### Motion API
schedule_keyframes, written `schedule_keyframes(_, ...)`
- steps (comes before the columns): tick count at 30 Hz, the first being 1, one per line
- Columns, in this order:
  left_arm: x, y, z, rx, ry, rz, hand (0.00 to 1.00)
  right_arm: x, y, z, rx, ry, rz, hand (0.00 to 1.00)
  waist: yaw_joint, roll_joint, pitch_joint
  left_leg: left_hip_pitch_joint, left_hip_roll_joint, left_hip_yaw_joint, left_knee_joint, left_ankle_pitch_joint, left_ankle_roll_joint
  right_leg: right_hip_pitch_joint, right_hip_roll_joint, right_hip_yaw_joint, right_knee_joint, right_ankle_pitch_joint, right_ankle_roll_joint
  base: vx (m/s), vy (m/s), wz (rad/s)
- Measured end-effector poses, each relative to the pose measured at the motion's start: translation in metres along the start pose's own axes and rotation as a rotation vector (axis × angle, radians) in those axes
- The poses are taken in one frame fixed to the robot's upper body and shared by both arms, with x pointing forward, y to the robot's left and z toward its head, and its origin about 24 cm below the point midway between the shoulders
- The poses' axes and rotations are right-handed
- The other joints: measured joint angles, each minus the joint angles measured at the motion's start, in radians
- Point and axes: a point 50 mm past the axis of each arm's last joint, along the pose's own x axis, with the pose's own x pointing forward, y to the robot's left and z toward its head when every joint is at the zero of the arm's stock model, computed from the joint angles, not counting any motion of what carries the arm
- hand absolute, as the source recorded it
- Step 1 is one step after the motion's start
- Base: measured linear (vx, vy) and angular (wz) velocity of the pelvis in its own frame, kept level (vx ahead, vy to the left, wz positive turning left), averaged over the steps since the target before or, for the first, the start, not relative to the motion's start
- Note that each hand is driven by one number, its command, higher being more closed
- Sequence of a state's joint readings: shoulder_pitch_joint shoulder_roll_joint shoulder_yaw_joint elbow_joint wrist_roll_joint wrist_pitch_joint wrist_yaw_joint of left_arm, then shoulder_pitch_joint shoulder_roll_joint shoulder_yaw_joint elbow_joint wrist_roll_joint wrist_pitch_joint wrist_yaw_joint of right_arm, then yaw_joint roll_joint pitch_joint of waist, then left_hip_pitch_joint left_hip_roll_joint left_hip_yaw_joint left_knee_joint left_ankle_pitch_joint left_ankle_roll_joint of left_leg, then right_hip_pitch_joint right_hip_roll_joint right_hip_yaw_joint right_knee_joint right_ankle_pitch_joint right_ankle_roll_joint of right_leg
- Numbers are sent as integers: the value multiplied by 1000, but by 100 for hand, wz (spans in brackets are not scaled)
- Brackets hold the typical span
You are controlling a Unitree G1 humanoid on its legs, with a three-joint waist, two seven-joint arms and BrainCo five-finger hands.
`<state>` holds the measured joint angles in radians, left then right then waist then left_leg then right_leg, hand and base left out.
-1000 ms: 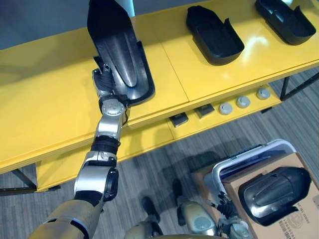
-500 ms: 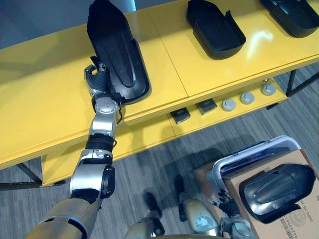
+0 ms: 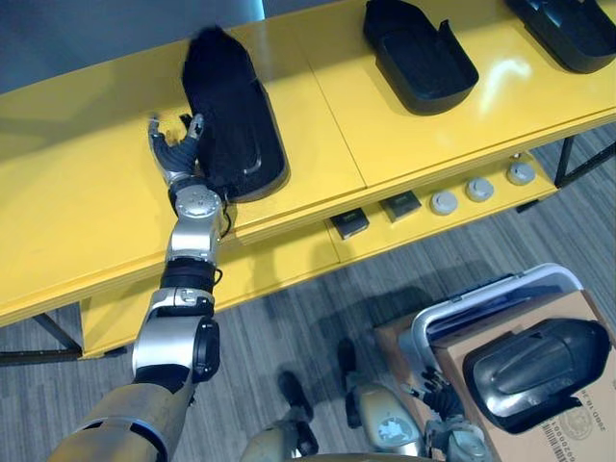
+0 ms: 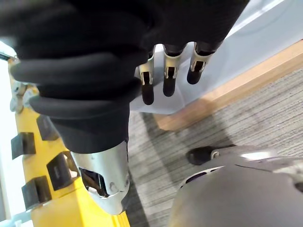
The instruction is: Walk over and take plastic housings, then place them on the shelf
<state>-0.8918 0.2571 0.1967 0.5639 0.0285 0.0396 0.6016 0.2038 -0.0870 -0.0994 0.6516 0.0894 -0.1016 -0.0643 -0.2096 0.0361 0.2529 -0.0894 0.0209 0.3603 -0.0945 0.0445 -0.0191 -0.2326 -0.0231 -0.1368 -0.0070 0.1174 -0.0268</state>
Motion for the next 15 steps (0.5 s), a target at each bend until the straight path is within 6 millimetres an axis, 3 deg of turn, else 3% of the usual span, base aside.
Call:
schedule_keyframes(5,-7,-1,28,-120,-119,-2,0,0,-1,0,-1,3,-2,0,4,1,0,1,-2,-13,0,0,0,11,-3,-13,-9,0,0,6,6,8)
schedule_keyframes(10,-49,-3,42,-203,-272,-101,0,1,-3,-3,-4,15,-7,0,7,14,3,16,-6,-29,0,0,0,39,-9,-29,-20,0,0,30,29,10)
schedule_keyframes(11,-61,-2,41,-199,-302,-131,100,1,-4,-5,3,26,-11,0,9,16,3,16,-7,-29,0,0,0,39,-10,-29,-21,0,0,0,0,0)
schedule_keyframes(15,-101,0,23,-93,-347,-252,100,0,-7,-11,22,52,-23,0,14,24,2,23,-8,-33,0,0,0,53,-11,-35,-32,0,1,11,10,4)
